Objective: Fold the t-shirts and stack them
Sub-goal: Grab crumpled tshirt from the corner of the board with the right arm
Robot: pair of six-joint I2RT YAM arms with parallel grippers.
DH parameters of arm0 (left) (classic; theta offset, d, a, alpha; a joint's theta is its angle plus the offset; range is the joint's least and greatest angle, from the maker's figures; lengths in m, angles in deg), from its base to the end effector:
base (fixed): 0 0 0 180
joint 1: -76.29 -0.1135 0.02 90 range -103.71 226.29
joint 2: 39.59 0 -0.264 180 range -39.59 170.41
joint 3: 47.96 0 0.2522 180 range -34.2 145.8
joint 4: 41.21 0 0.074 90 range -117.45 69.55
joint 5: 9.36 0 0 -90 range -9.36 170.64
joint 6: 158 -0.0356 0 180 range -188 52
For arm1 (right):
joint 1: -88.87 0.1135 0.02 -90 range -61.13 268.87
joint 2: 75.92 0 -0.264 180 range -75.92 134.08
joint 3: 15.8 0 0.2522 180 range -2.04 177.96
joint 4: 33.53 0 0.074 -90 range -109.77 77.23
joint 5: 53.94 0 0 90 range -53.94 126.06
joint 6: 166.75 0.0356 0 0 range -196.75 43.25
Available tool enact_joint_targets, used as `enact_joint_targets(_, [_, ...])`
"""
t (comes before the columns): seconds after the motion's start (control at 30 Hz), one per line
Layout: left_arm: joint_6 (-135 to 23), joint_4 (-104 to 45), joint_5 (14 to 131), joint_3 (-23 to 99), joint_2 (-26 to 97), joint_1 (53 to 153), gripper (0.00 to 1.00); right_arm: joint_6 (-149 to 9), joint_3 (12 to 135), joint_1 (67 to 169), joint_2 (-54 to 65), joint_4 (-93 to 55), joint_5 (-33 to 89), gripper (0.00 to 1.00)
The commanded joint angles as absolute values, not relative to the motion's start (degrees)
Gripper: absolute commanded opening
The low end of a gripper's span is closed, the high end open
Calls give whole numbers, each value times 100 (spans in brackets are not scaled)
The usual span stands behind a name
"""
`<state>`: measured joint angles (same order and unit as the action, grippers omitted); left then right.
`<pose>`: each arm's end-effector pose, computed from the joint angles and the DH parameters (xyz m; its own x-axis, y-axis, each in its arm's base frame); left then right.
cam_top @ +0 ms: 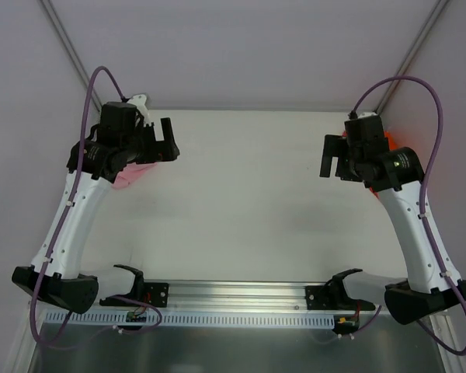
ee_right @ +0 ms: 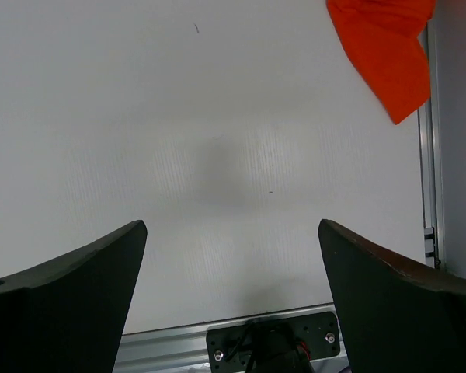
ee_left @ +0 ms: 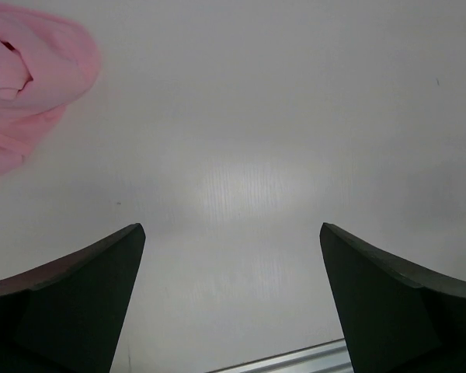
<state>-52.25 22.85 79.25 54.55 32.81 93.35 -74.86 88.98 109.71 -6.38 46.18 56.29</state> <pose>0.2380 -0.0739 0.4305 -0.5987 -0.1001 -0.7947 0.1559 0.9586 -0.2382 0.2010 0.0633 0.4311 -0.6578 -0.2173 -0.7212 -0.0815 0.9724 -0.2186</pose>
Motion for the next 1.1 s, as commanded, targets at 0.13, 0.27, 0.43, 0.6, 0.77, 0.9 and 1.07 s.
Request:
enact_joint_targets(0.13, [-5271,2221,7457,5282,2791,9150,99,-7631,9130,10698,-1202,4526,5504,100])
enact_joint_targets(0.27, [-5209,2002,7405,5203,2677,9141,99,-7631,9183,10689,-1079,4877,5855,100])
enact_joint_targets(0.43, [-5148,1896,7168,5088,2729,9132,93,-7859,8761,10435,-1036,4598,6014,17])
enact_joint_targets(0.6, [-4946,1711,6825,4904,2799,9132,69,-8096,8603,9434,-447,4027,5480,38])
enact_joint_targets(0.77, [-4875,1667,6438,5026,3072,9141,80,-8403,8874,8379,622,3280,4715,64])
enact_joint_targets(0.9, [-4753,1536,6148,5027,3160,9132,81,-8668,9690,8018,1871,3216,4705,70])
enact_joint_targets(1.07, [-4752,1526,6147,5027,3151,9132,81,-8668,10718,7683,3242,3147,4511,75])
